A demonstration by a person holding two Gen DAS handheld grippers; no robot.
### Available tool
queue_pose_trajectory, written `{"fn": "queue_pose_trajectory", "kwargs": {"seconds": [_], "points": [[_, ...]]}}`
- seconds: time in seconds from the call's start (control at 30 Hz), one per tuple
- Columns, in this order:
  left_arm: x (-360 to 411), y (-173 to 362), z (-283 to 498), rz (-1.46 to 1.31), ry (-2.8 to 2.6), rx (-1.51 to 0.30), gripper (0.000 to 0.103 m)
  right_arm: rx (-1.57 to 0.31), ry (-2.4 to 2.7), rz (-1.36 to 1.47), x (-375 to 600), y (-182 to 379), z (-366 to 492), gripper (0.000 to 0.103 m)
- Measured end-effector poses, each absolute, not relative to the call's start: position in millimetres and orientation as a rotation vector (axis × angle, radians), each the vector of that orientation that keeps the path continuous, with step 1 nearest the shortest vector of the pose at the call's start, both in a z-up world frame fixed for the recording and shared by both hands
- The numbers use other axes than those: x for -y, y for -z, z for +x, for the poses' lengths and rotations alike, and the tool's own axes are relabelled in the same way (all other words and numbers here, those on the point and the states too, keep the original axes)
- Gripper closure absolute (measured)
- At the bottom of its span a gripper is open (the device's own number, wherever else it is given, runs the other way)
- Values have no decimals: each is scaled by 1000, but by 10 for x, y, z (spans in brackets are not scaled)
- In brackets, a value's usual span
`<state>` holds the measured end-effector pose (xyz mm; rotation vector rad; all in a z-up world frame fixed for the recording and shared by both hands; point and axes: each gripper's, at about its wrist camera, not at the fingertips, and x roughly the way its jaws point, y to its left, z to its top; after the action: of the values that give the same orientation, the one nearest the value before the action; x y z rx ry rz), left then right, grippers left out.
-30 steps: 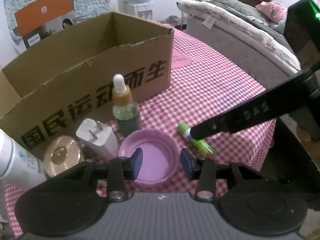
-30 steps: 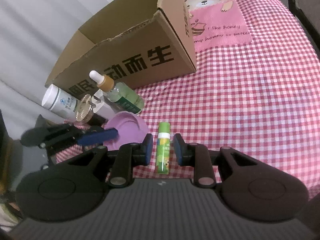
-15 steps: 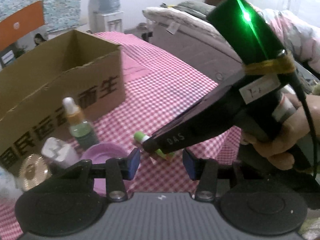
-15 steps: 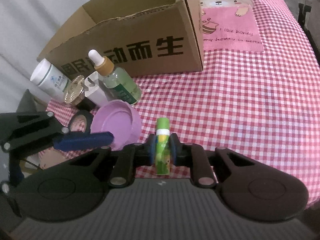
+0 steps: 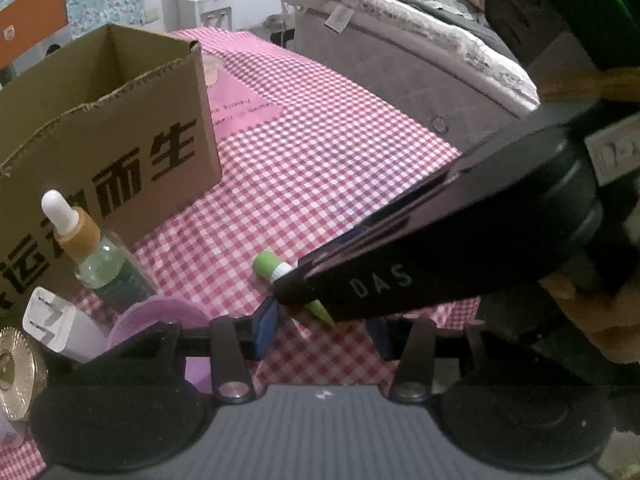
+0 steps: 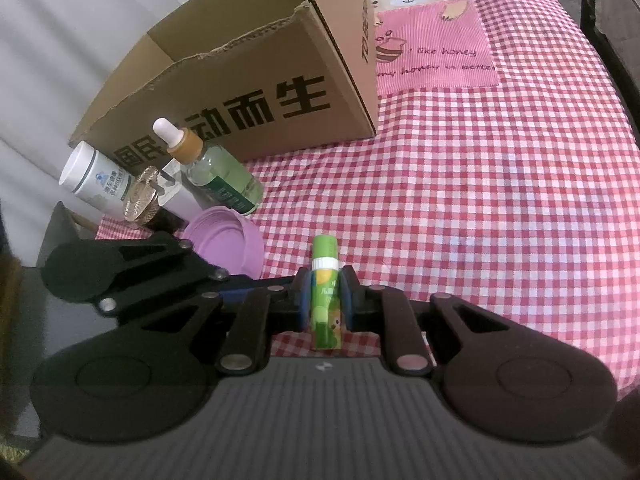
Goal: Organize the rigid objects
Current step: 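Lift the green lip balm with the right tool and carry it over the box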
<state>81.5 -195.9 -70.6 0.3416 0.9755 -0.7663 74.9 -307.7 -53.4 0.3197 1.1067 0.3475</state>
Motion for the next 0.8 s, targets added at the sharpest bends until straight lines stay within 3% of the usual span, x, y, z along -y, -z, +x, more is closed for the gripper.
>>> {"fn": "queue_pose_trajectory", "kwargs": {"seconds": [0.4, 0.8], "points": [[1845, 453, 741, 309, 763, -923, 54, -1057, -322, 361, 3027, 367, 622, 88], [1052, -683, 731, 236, 585, -635, 51, -790, -499, 294, 2442, -821, 862, 88]]}}
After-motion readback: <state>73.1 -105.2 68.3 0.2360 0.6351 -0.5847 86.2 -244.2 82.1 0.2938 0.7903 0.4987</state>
